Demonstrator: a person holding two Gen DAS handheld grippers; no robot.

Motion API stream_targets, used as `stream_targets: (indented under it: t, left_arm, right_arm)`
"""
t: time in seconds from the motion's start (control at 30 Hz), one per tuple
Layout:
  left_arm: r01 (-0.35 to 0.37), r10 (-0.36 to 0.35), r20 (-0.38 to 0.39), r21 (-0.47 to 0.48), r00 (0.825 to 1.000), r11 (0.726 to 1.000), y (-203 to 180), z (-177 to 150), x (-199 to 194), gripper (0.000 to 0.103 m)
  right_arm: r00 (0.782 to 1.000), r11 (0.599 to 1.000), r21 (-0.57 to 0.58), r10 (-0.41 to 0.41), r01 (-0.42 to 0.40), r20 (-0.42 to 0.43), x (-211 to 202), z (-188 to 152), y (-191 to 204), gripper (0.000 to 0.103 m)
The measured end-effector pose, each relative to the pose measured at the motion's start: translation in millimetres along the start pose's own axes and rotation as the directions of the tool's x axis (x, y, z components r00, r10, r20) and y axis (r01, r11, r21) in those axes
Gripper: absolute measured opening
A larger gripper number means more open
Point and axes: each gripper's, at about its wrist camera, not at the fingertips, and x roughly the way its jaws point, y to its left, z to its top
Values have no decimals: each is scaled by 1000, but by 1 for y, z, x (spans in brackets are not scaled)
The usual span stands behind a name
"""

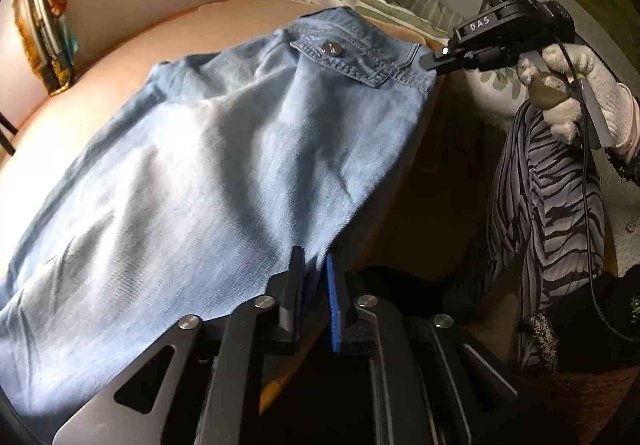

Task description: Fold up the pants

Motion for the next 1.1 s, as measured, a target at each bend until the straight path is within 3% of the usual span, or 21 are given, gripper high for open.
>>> stream_targets:
  t: [0.1,0.23,0.33,0.47,0.57,0.67,0.87,0.93,0.97,1.07,1.1]
  left_arm:
    - [-7,8,34,-31,999,999,4,1,-18,32]
    - [-31,42,95,-114,995,993,21,-3,-50,33]
    - [-65,97,137,-217,986,974,46,-12,-82,35]
    - [-135,209,165,-374,964,918,85,-39,-126,45]
    - [-195,296,151,-468,943,862,111,-68,-154,46]
    - [-251,372,119,-550,921,796,134,-100,-179,46]
    - [-290,479,56,-733,876,616,174,-173,-226,46]
    - [-295,518,24,-799,855,523,189,-206,-244,46]
    - [-294,528,14,-818,849,495,192,-215,-247,46]
    - [-293,570,-39,-885,820,361,209,-260,-266,46]
    - [-295,578,-56,-897,814,328,213,-272,-269,46]
  right_arm:
    - [998,999,-40,-27,30,65,-21,5,9,34]
    - [994,991,-134,23,-8,107,-38,10,43,38]
    - [992,970,-236,86,-63,92,-37,9,82,41]
    - [984,923,-354,177,-154,35,-26,4,135,42]
    - [974,880,-426,224,-209,-14,-12,-3,173,42]
    - [964,836,-484,257,-258,-71,4,-11,210,42]
    - [940,743,-575,287,-341,-186,32,-31,268,42]
    - [932,705,-610,287,-363,-222,39,-41,285,42]
    - [928,687,-623,286,-373,-239,43,-45,294,43]
    - [914,627,-665,282,-405,-291,55,-59,321,43]
    - [909,604,-680,279,-416,-309,58,-65,330,43]
